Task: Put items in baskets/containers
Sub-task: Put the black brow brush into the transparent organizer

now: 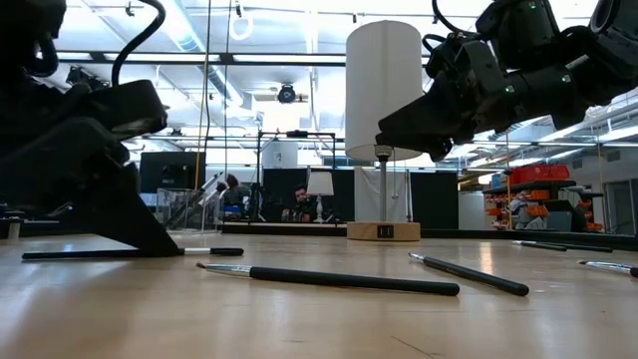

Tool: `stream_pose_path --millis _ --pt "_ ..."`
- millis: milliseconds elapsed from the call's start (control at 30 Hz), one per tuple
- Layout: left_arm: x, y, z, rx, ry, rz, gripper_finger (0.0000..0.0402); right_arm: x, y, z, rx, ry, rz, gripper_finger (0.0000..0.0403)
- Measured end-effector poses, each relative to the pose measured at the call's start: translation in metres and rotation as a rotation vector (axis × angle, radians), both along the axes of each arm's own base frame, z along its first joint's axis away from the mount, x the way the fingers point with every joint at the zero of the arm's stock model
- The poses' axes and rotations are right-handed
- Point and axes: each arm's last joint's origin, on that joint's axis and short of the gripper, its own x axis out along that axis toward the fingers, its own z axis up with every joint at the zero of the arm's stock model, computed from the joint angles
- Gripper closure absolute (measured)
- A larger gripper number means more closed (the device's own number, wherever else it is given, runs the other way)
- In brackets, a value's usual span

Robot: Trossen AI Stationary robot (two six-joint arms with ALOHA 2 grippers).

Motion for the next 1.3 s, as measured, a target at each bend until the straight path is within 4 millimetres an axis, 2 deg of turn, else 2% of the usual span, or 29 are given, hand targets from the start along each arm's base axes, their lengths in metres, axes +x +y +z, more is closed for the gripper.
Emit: stream_pose_path --millis 233,533,1000,1133,1300 --pt "0.003 -0.002 0.0 -0.037 -0.021 -0.007 0.039 0.0 0.0 0.0 0.002 -0.005 0.001 0.0227" --pt "0.002 -0.001 0.015 -0.082 -0.055 -0.018 0.0393 0.0 0.0 0.001 0.003 -0.006 0.004 0.0227" --pt "0.004 -0.001 0.023 -0.046 -0.139 0.009 0.04 0.0 0.0 0.0 0.003 -0.004 0.004 0.0227" --pt "0.005 -0.001 0.024 -0.051 -0.156 0.027 0.0371 0.0 0.0 0.0 0.002 -0.004 0.004 0.0227" --pt "0.005 -0.001 0.021 -0.054 -0.169 0.057 0.0298 0.0 0.0 0.0 0.002 -0.003 0.003 0.0227"
